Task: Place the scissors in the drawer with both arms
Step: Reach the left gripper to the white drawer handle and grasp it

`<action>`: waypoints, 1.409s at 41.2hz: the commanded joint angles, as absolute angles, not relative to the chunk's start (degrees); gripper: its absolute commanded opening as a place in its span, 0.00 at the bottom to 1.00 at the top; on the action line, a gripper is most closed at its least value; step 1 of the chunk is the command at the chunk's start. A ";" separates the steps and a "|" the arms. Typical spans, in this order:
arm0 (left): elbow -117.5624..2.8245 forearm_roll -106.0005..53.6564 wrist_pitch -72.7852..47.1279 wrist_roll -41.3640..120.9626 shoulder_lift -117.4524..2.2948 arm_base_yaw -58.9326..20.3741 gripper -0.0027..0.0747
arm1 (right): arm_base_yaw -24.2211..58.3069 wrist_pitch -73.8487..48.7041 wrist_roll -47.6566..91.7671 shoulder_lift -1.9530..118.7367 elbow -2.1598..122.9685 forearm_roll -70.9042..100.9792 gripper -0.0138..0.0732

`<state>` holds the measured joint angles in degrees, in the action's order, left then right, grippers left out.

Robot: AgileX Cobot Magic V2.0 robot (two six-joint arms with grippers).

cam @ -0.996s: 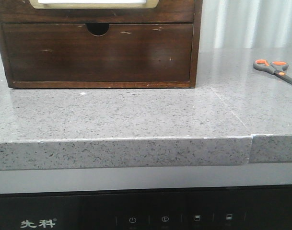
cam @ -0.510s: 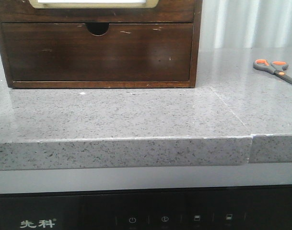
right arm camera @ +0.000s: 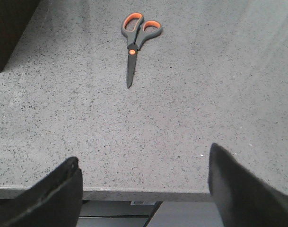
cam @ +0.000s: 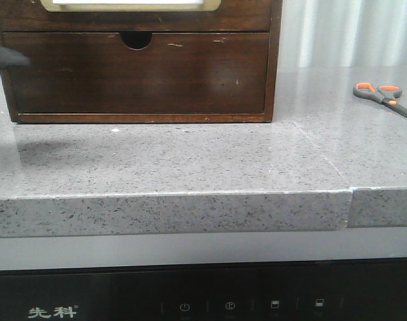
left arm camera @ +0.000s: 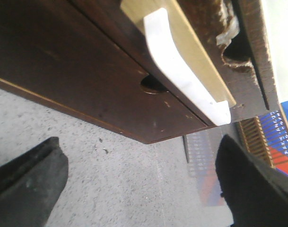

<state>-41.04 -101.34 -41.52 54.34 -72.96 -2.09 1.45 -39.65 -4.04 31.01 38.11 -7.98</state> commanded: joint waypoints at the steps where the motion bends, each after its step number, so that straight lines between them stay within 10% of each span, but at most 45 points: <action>1: -45.16 -106.59 -46.85 55.25 -73.81 -2.52 0.83 | 1.06 -35.92 -4.03 31.57 39.98 -9.18 0.82; 27: -58.39 -106.59 -50.15 53.21 -85.24 -2.52 0.83 | 1.06 -35.92 -4.03 31.57 39.98 -9.18 0.82; 43: -58.39 -106.59 -49.57 50.21 -85.59 -2.52 0.33 | 1.06 -35.92 -4.03 31.57 39.98 -9.18 0.82; 58: -57.89 -106.59 -55.95 50.21 -85.37 -2.52 0.21 | 1.06 -35.92 -4.03 31.57 39.98 -9.18 0.76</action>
<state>-56.26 -102.46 -48.34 48.01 -87.74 -2.09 1.45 -39.65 -4.04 31.01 38.11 -7.98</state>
